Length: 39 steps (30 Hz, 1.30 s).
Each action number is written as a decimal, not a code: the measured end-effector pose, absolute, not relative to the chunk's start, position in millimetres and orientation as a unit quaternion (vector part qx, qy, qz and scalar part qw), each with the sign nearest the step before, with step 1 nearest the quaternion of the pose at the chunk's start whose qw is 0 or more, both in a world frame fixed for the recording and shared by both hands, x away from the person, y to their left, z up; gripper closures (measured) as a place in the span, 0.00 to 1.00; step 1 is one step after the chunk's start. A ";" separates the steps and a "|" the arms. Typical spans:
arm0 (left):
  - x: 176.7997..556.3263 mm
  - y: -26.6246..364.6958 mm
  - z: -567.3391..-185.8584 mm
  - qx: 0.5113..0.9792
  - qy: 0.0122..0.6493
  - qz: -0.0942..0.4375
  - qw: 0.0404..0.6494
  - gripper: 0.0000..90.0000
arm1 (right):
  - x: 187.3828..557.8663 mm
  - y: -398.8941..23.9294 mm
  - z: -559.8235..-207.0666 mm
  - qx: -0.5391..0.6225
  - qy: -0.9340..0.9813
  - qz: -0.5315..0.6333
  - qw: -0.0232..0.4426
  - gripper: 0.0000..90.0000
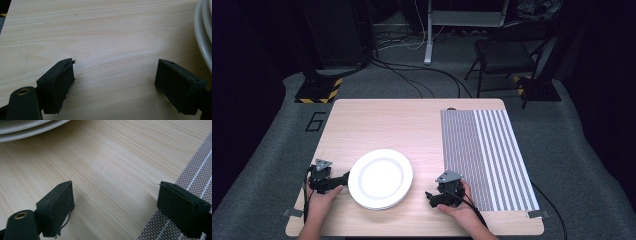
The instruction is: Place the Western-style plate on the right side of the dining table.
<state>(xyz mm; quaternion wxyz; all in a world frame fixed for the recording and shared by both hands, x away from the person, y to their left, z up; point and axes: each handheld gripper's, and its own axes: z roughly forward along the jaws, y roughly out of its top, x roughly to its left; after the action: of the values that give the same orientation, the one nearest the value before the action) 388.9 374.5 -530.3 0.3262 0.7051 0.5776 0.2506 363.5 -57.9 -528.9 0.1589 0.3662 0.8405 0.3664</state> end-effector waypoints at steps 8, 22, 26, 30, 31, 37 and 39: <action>388.2 375.5 -530.0 0.703 0.580 0.253 0.326 0.20 | 363.4 -57.7 -528.9 0.368 0.839 0.367 0.160 0.15; 385.3 376.7 -523.1 0.698 0.594 0.245 0.315 0.44 | 363.0 -60.4 -523.3 0.398 0.826 0.368 0.153 0.29; 383.4 376.4 -519.7 0.695 0.600 0.240 0.315 0.46 | 360.9 -62.1 -517.6 0.400 0.823 0.371 0.163 0.32; 380.2 375.9 -514.4 0.691 0.601 0.241 0.322 0.47 | 358.5 -62.5 -513.3 0.401 0.820 0.371 0.171 0.34; 380.2 375.9 -514.4 0.691 0.601 0.241 0.322 0.47 | 358.4 -62.7 -512.7 0.399 0.821 0.371 0.172 0.33; 370.4 375.5 -502.6 0.680 0.604 0.239 0.341 0.47 | 357.5 -63.5 -506.3 0.394 0.821 0.379 0.162 0.32; 368.9 375.1 -501.4 0.677 0.605 0.237 0.345 0.47 | 357.5 -63.9 -504.9 0.393 0.821 0.381 0.161 0.32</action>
<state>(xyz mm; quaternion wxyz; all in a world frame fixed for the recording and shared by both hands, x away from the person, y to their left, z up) 368.9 375.1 -501.4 0.3449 0.6773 0.6050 0.2372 357.5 -63.9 -504.9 0.1607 0.3935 0.8209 0.3815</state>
